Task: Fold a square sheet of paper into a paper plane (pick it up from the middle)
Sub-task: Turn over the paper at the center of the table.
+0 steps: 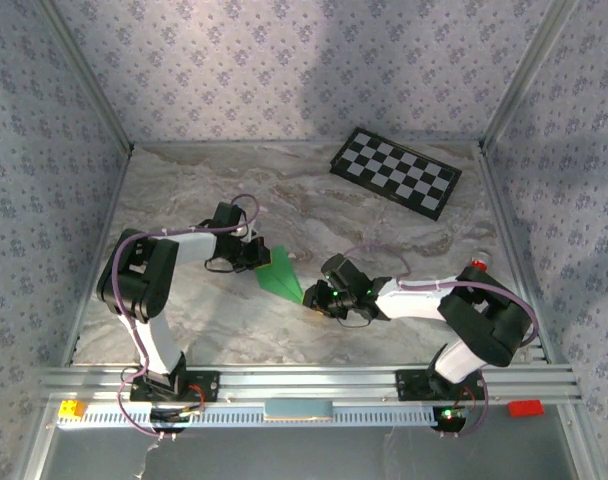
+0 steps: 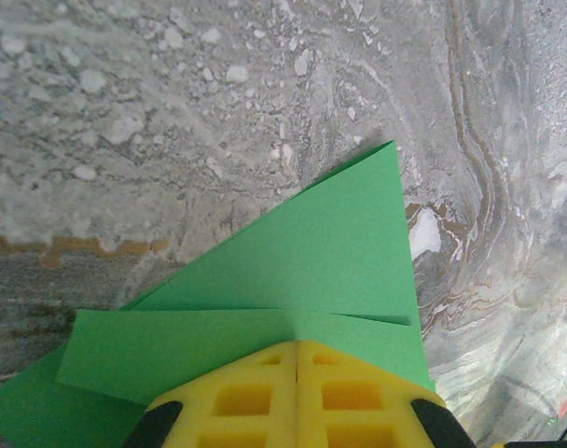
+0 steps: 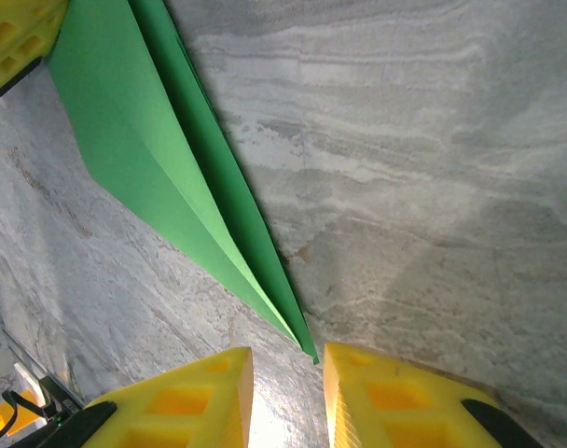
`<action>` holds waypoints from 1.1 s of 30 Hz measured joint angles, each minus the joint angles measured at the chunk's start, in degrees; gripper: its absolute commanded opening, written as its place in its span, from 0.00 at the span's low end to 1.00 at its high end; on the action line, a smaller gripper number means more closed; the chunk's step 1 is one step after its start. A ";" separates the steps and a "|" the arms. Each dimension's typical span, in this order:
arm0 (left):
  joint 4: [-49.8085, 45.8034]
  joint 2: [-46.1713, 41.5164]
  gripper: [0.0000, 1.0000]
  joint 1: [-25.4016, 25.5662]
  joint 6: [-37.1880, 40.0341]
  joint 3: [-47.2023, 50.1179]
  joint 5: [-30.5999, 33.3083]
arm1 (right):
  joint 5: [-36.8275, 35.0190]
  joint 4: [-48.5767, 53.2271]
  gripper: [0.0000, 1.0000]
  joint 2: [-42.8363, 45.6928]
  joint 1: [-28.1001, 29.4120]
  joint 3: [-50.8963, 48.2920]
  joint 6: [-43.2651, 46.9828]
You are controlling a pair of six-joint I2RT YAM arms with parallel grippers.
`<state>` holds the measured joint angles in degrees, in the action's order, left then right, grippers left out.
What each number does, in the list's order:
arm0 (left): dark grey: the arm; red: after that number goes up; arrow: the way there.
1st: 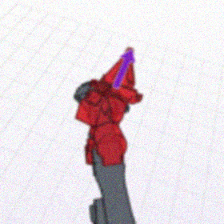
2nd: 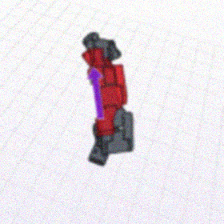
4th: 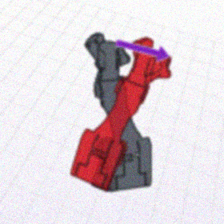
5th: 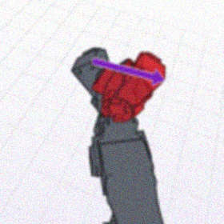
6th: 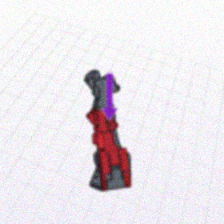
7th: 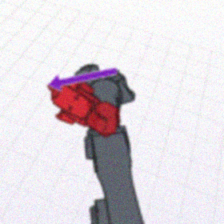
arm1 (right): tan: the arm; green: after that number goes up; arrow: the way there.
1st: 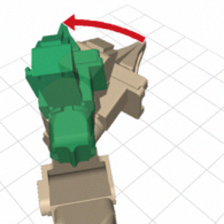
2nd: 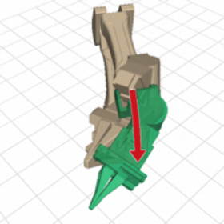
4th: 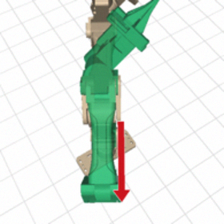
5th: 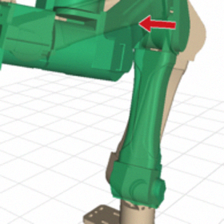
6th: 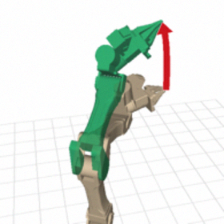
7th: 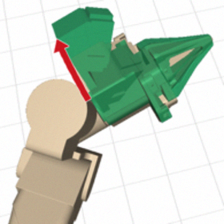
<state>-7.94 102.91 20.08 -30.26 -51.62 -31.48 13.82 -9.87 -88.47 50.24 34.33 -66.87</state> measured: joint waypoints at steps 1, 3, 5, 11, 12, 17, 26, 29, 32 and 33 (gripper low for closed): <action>0.00 0.00 0.02 0.00 0.00 0.00 0.00 | 0.13 -0.04 0.27 -0.09 0.00 0.00 0.00; 0.00 0.00 0.02 0.00 0.00 0.00 0.00 | 0.35 -0.11 0.27 -0.35 0.00 0.00 -0.02; 0.00 0.00 0.02 0.00 0.00 0.00 0.00 | 0.55 -0.20 0.27 -0.70 0.00 0.00 -0.02; 0.00 0.00 0.02 0.00 0.00 0.00 0.00 | 1.07 -0.50 0.27 -1.29 -0.13 0.00 -0.02; 0.00 0.00 0.02 0.00 0.00 0.00 0.00 | 1.40 -0.68 0.27 -1.44 -0.28 0.00 -0.04; 0.00 0.00 0.02 0.00 0.00 0.00 -0.02 | 2.32 -1.60 0.27 -1.99 -0.61 0.00 -0.46; -0.74 0.02 0.02 -0.11 0.04 -0.24 0.00 | 3.13 -5.14 0.27 -3.37 -0.98 0.11 -0.94; -0.92 0.02 0.02 -0.11 0.04 -0.33 0.04 | 3.13 -6.05 0.27 -3.72 -0.98 0.11 -0.94; -0.94 0.02 0.02 -0.11 0.04 -0.33 0.04 | 3.13 -7.21 0.27 -3.78 -1.05 0.11 -0.94; -0.96 0.02 0.02 -0.11 0.04 -0.33 0.04 | 3.13 -7.74 0.27 -3.85 -1.11 0.11 -0.94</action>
<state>-8.91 102.94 19.97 -30.22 -51.94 -31.44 16.95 -17.61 -92.31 49.12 34.44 -67.81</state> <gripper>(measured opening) 0.044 0.269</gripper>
